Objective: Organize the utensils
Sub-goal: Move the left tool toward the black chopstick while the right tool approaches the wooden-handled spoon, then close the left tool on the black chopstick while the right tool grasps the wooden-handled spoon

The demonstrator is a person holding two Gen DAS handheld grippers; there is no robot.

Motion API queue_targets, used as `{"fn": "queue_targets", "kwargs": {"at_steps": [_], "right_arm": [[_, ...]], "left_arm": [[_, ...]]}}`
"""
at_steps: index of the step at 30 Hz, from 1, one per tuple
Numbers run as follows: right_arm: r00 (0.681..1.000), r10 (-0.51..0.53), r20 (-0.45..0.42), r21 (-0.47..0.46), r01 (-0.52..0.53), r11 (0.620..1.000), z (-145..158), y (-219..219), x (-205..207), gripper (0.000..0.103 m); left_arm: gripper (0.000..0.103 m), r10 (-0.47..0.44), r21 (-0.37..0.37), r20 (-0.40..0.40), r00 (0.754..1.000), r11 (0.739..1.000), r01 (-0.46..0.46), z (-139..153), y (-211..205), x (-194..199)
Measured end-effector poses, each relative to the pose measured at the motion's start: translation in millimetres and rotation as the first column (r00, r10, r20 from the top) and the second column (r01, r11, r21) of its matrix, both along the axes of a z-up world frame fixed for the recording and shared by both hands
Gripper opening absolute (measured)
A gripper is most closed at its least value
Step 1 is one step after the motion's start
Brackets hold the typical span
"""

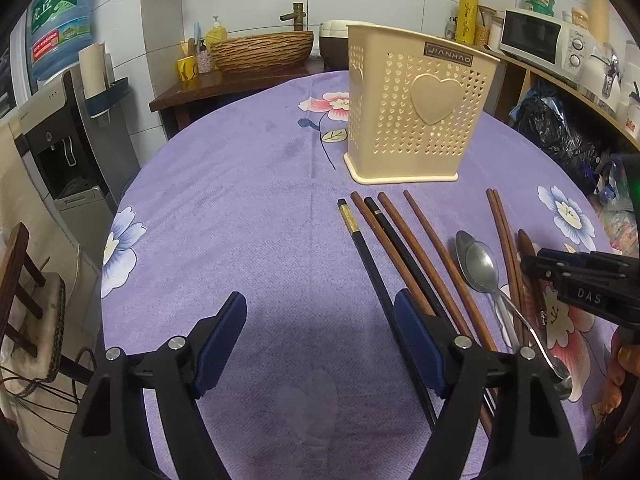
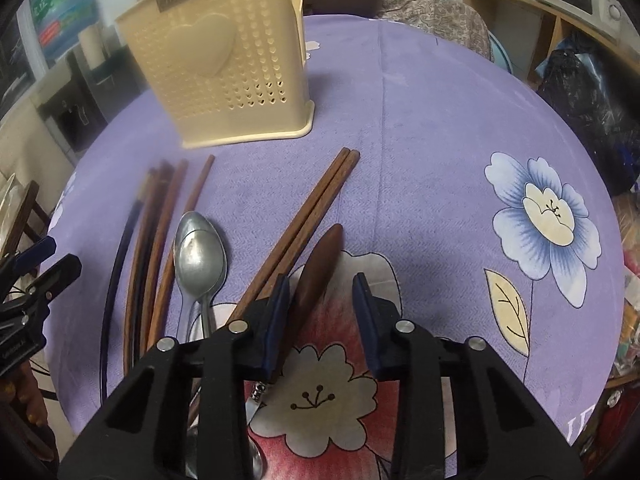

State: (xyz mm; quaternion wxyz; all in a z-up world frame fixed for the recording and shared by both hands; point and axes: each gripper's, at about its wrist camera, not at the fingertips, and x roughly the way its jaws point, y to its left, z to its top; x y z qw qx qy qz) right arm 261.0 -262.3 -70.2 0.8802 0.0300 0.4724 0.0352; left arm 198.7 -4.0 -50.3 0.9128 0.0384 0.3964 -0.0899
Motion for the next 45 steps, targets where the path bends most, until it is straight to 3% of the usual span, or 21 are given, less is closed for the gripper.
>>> {"fn": "queue_targets", "kwargs": {"at_steps": [3, 8, 10, 13, 17, 25, 29, 31, 42, 45], "right_arm": [[1.0, 0.025, 0.006, -0.03, -0.025, 0.999, -0.4, 8.3, -1.3, 0.023], [0.999, 0.036, 0.012, -0.022, -0.036, 0.999, 0.1, 1.6, -2.0, 0.021], [0.999, 0.029, 0.021, -0.044, -0.028, 0.999, -0.2, -5.1, -1.5, 0.018], [0.999, 0.031, 0.023, -0.043, -0.03, 0.999, 0.2, -9.2, -1.6, 0.016], [0.999, 0.039, 0.025, -0.057, -0.038, 0.998, 0.2, -8.0, -2.0, 0.016], [1.0, 0.003, 0.007, -0.029, -0.003, 1.0, 0.2, -13.5, 6.3, 0.017], [1.0, -0.002, 0.008, -0.033, 0.002, 0.999, 0.3, -13.5, 11.2, 0.017], [1.0, 0.004, 0.015, -0.039, -0.003, 0.999, -0.8, -11.7, 10.6, 0.017], [0.998, 0.018, 0.064, -0.004, -0.018, 1.0, 2.9, -21.4, 3.3, 0.016], [0.995, 0.013, 0.1, 0.03, -0.016, 0.999, 11.8, -30.7, -1.4, 0.016]], "left_arm": [[0.072, -0.003, -0.001, -0.017, 1.0, 1.0, 0.003, -3.4, -2.6, 3.5], [0.066, -0.019, -0.022, -0.038, 0.999, 1.0, 0.018, -4.3, -8.8, 8.3], [0.061, -0.026, -0.02, -0.05, 0.998, 0.999, 0.025, -5.3, -14.7, 12.6], [0.046, -0.03, -0.004, -0.072, 0.997, 1.0, 0.03, -10.0, -24.5, 22.4], [0.038, -0.022, 0.001, -0.121, 0.992, 1.0, 0.022, -19.5, -34.1, 40.2], [0.034, 0.0, 0.044, -0.131, 0.991, 0.999, 0.006, -19.9, -45.3, 77.1], [0.028, 0.004, 0.051, -0.127, 0.992, 0.999, 0.002, -19.9, -47.2, 82.9], [0.012, 0.009, 0.05, -0.126, 0.992, 0.999, -0.003, -19.4, -47.0, 83.9], [0.008, 0.013, 0.013, -0.128, 0.992, 1.0, -0.012, -17.8, -42.3, 86.3], [0.008, 0.015, -0.008, -0.095, 0.995, 1.0, -0.015, -10.6, -38.3, 81.8]]}}
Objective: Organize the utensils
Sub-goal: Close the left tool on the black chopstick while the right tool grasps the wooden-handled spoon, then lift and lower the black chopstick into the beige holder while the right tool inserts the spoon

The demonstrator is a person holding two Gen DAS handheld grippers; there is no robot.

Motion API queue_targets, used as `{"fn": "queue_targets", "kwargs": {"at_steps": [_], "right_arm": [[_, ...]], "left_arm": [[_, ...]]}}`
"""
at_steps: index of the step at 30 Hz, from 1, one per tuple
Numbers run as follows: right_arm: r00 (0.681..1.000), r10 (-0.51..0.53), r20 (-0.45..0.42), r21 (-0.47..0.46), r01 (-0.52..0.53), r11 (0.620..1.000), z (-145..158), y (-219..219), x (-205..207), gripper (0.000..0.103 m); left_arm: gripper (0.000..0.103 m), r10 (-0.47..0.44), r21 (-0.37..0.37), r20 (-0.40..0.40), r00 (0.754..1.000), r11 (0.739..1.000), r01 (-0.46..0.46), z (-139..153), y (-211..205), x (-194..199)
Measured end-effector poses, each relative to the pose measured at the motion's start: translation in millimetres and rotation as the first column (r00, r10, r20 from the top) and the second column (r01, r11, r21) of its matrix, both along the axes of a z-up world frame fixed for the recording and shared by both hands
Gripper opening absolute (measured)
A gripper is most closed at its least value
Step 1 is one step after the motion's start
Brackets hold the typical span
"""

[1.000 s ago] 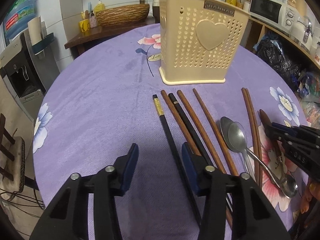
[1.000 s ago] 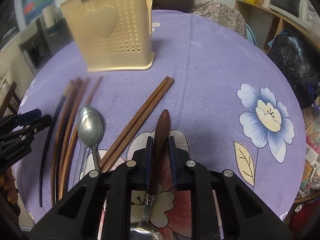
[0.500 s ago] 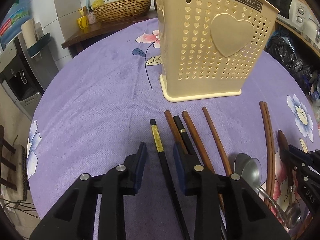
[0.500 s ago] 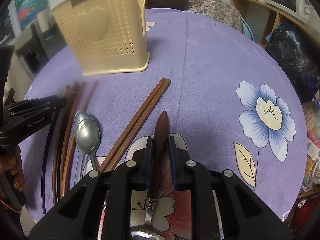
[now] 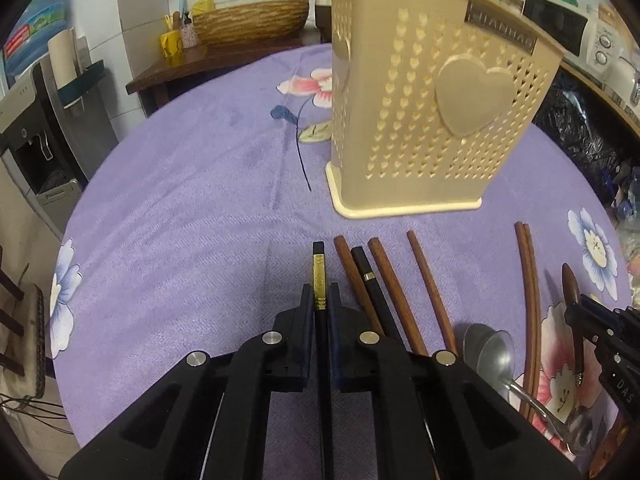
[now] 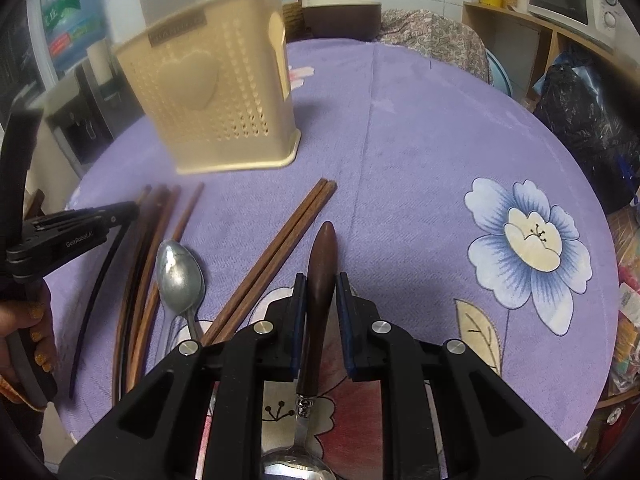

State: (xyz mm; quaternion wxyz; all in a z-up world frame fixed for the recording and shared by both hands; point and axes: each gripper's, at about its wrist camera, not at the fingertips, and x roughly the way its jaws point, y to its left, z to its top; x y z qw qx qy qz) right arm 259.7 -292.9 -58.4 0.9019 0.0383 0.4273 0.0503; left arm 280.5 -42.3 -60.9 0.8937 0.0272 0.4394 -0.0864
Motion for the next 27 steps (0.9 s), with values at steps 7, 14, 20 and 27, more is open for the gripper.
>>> {"fn": "queue_targets", "kwargs": {"at_steps": [7, 14, 20, 27], "right_arm": [[0.99, 0.001, 0.142, 0.051, -0.009, 0.999, 44.0, -15.3, -33.6, 0.016], [0.969, 0.003, 0.246, 0.11, -0.031, 0.993, 84.3, -30.7, -77.2, 0.016], [0.965, 0.021, 0.26, 0.109, -0.051, 0.993, 93.3, -30.5, -84.4, 0.016], [0.963, 0.022, 0.268, 0.122, -0.057, 0.991, 97.0, -34.6, -81.0, 0.016]], "left_arm": [[0.008, 0.029, -0.095, 0.165, 0.986, 0.995, -0.014, 56.0, 25.8, -33.7], [0.008, 0.033, -0.177, 0.303, 0.952, 0.984, 0.022, 105.8, 49.4, -85.4], [0.008, 0.025, -0.204, 0.342, 0.939, 0.978, 0.048, 115.0, 55.2, -104.7], [0.008, 0.036, -0.237, 0.356, 0.934, 0.97, 0.053, 119.9, 65.5, -108.3]]}}
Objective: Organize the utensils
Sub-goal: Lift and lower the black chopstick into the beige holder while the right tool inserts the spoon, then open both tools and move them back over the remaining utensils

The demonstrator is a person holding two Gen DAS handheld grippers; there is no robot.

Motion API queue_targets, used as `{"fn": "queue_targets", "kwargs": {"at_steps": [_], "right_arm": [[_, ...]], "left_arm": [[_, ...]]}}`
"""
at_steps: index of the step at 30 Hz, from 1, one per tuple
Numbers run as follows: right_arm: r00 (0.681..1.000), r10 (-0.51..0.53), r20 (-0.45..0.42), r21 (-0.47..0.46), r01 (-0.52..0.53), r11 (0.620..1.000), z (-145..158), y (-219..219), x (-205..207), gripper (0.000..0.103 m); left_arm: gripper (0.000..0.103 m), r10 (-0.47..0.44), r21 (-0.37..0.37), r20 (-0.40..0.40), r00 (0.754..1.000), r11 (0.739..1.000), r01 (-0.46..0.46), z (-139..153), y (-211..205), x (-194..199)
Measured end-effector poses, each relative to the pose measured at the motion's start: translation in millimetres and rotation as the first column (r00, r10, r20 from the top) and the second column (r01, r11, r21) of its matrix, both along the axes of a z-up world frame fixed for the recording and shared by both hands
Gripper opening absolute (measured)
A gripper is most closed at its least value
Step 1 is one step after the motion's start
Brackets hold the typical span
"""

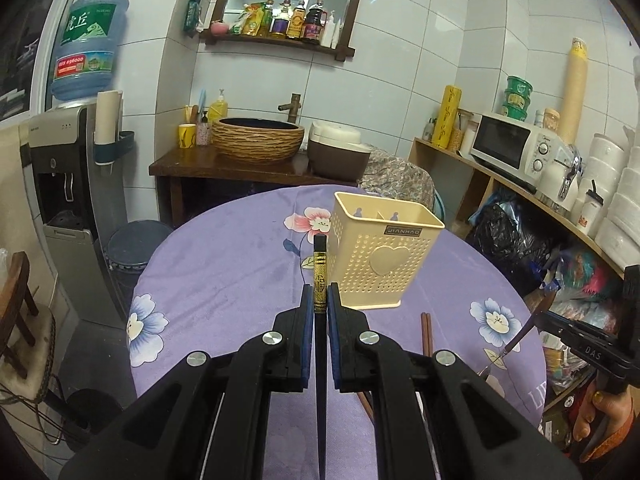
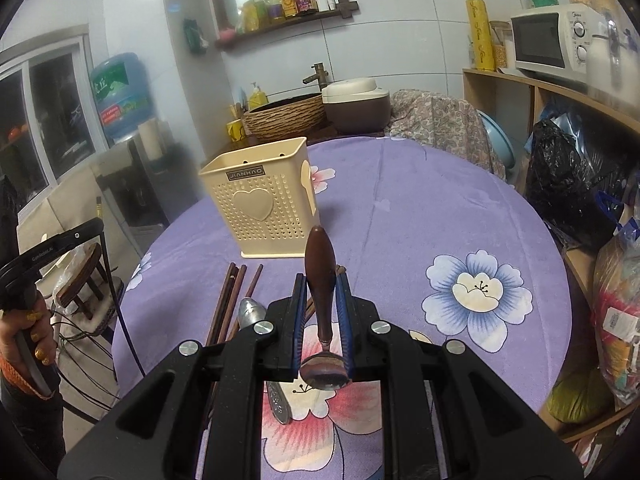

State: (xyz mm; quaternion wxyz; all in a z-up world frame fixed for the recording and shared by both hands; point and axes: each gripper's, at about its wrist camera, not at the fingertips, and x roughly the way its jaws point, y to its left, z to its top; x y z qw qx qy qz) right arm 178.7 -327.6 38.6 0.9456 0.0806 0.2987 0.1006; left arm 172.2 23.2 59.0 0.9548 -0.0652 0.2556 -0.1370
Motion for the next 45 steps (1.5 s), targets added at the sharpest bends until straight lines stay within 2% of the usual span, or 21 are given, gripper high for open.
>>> {"fn": "queue_targets", "kwargs": {"at_steps": [7, 10, 14, 16, 20, 23, 25, 27, 30, 36, 42, 45], "right_arm": [[1.0, 0.019, 0.022, -0.012, -0.019, 1.0, 9.8, 4.3, 6.8, 0.016], [0.999, 0.036, 0.034, -0.015, -0.035, 0.999, 21.0, 7.3, 16.5, 0.016], [0.995, 0.073, 0.067, -0.032, -0.071, 0.997, 53.2, 16.5, 37.4, 0.016], [0.99, 0.093, 0.104, -0.05, -0.089, 0.995, 79.8, 24.5, 51.5, 0.016], [0.979, 0.119, 0.164, -0.034, -0.115, 0.993, 134.7, 37.8, 83.2, 0.016], [0.969, 0.115, 0.219, -0.033, -0.11, 0.993, 168.9, 50.5, 109.0, 0.016], [0.965, 0.103, 0.241, -0.042, -0.095, 0.995, 179.4, 58.3, 124.6, 0.016], [0.964, 0.092, 0.248, -0.06, -0.08, 0.995, 179.2, 65.7, 140.2, 0.016], [0.969, 0.086, 0.231, -0.055, -0.076, 0.996, 160.3, 72.3, 157.7, 0.016], [0.989, 0.064, 0.131, -0.072, -0.055, 0.996, 93.4, 78.2, 180.7, 0.016], [0.994, 0.077, 0.072, -0.087, -0.07, 0.994, 52.6, 83.0, 182.9, 0.016], [0.996, 0.07, 0.06, -0.087, -0.065, 0.994, 43.1, 81.8, 184.9, 0.016]], "left_arm": [[0.008, -0.003, 0.0, 0.037, 0.999, 1.0, 0.003, 11.3, 0.9, 2.2], [0.008, -0.004, 0.002, 0.065, 0.998, 1.0, 0.004, 26.1, 2.7, 9.2], [0.008, -0.015, 0.013, 0.136, 0.991, 1.0, 0.013, 66.6, -3.2, 27.4], [0.008, -0.023, 0.018, 0.169, 0.985, 1.0, 0.02, 92.4, -9.4, 39.2], [0.008, -0.034, -0.019, 0.228, 0.973, 0.999, 0.039, 142.8, -22.1, 65.3], [0.008, -0.015, -0.047, 0.238, 0.971, 0.999, 0.027, 162.6, -32.2, 87.1], [0.008, -0.006, -0.057, 0.232, 0.973, 0.998, 0.02, 168.0, -40.9, 103.1], [0.008, 0.004, -0.042, 0.231, 0.973, 0.999, 0.006, 164.5, -50.5, 113.3], [0.008, 0.01, -0.02, 0.219, 0.976, 1.0, -0.006, 147.8, -61.5, 126.4], [0.008, 0.002, 0.028, 0.121, 0.993, 1.0, -0.006, 81.4, -72.7, 147.5], [0.008, -0.015, 0.033, 0.026, 1.0, 0.999, 0.014, 32.5, -70.3, 154.1], [0.008, -0.003, 0.048, 0.046, 0.999, 0.999, 0.001, 28.8, -68.9, 152.0]]}}
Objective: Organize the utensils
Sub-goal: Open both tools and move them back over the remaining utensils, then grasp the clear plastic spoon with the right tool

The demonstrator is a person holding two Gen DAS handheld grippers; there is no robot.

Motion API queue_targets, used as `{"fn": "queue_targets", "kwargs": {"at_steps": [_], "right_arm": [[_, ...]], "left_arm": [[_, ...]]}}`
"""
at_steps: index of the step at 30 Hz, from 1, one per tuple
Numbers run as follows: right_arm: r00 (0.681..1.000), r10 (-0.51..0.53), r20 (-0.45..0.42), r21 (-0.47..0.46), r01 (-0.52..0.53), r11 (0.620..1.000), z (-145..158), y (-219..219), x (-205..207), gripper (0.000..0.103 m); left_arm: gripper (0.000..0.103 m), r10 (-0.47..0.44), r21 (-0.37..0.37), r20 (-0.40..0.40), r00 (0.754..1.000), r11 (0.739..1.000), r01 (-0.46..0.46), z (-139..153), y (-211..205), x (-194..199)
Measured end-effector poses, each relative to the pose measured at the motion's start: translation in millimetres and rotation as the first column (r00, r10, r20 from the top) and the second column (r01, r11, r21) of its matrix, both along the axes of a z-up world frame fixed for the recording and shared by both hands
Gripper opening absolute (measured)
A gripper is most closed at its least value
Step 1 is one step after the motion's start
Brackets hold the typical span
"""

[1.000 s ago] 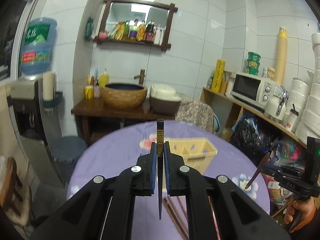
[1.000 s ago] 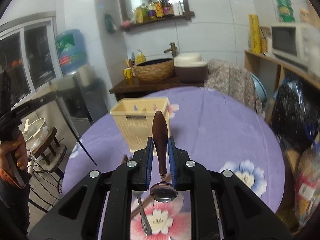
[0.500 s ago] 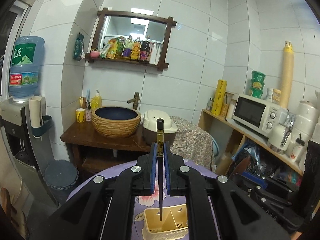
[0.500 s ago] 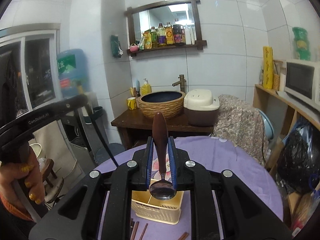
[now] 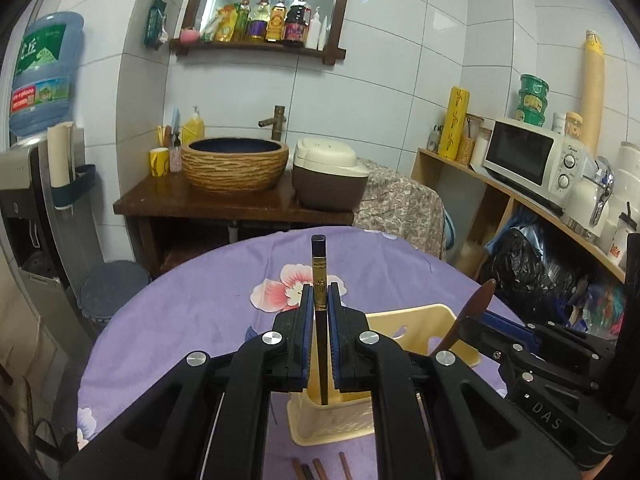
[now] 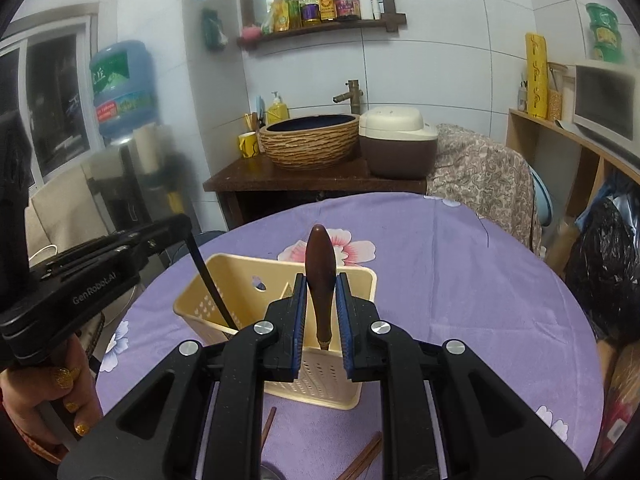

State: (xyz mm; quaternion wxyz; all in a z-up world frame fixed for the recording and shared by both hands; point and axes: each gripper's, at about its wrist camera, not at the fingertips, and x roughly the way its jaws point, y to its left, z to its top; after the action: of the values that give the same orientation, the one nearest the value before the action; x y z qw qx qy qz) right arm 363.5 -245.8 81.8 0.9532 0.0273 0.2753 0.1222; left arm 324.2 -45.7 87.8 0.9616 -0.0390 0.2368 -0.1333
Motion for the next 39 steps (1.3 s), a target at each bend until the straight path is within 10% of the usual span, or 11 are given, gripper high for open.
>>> {"fn": "queue_targets", "kwargs": {"at_steps": [8, 12, 17, 31, 39], "right_arm": [[1.0, -0.009, 0.003, -0.001, 0.009, 1.0, -8.0, -4.2, 2.1, 0.017], [0.999, -0.019, 0.028, 0.003, 0.019, 1.0, -3.1, -7.0, -6.7, 0.034], [0.998, -0.021, 0.065, 0.011, 0.02, 1.0, 1.3, -13.0, -41.4, 0.058], [0.97, 0.106, -0.219, -0.03, -0.115, 0.993, -103.0, 9.0, -123.4, 0.063], [0.948, 0.106, -0.3, -0.082, -0.137, 0.987, -138.9, 33.9, -126.3, 0.063]], "left_arm": [[0.012, -0.007, -0.001, -0.008, 1.0, 1.0, 0.007, 6.8, -2.6, 1.2], [0.059, -0.003, -0.018, 0.016, 1.0, 1.0, 0.004, 11.3, 1.8, -10.2], [0.077, 0.01, -0.015, 0.057, 0.998, 1.0, -0.009, 12.4, 16.1, -45.4], [0.079, 0.081, -0.014, -0.233, 0.969, 0.996, -0.087, -103.3, 63.3, -116.1], [0.079, 0.1, 0.008, -0.261, 0.96, 0.995, -0.101, -122.5, 67.9, -129.2]]}}
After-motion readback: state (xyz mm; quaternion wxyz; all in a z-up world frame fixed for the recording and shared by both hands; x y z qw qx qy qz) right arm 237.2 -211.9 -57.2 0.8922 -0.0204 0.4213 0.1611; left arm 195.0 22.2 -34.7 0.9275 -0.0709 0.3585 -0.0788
